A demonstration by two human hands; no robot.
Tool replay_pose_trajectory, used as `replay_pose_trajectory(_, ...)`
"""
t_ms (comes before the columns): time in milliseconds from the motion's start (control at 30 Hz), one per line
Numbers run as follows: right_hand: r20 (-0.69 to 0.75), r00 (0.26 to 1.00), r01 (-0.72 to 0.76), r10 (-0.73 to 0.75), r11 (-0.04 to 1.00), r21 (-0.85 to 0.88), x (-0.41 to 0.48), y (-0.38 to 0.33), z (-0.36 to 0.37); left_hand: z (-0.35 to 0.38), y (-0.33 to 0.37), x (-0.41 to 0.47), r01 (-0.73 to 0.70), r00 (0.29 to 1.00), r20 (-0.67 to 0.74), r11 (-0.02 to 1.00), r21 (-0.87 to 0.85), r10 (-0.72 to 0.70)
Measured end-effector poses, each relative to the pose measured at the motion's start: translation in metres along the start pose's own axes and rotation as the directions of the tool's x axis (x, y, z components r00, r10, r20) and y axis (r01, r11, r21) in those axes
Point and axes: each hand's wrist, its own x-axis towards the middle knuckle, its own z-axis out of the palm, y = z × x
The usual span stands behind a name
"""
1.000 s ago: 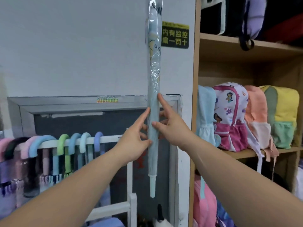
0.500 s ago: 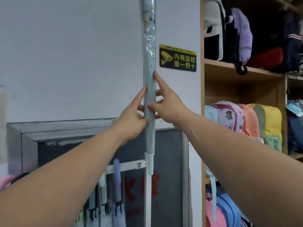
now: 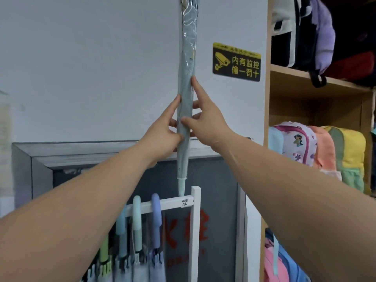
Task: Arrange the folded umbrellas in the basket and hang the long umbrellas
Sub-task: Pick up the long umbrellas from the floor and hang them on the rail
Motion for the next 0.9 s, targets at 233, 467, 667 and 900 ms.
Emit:
replay_pose_trajectory(233, 0.037, 0.997, -0.068, 0.071, 0.995, -0.07, -0.035, 0.04, 0.028, 0.003, -0.043, -0.014, 0.073, 0.996, 0.052, 0.996, -0.047, -0.07)
replay_pose_trajectory(467, 0.082, 0.984, -0.149, 0.159, 0.982, -0.116, -0.074, 0.072, 0.05, -0.005, -0.052, -0.011, 0.126, 0.992, -0.007, 0.99, -0.058, -0.126)
replay_pose_trajectory(667, 0.105, 0.971, -0.194, 0.213, 0.967, -0.164, -0.097, 0.079, 0.059, -0.003, -0.052, -0.009, 0.116, 0.992, -0.047, 0.992, -0.056, -0.119)
replay_pose_trajectory(900, 0.14, 0.965, -0.191, 0.222, 0.96, -0.204, -0.117, 0.084, 0.065, 0.01, -0.046, -0.012, 0.066, 0.997, -0.022, 0.997, -0.036, -0.067)
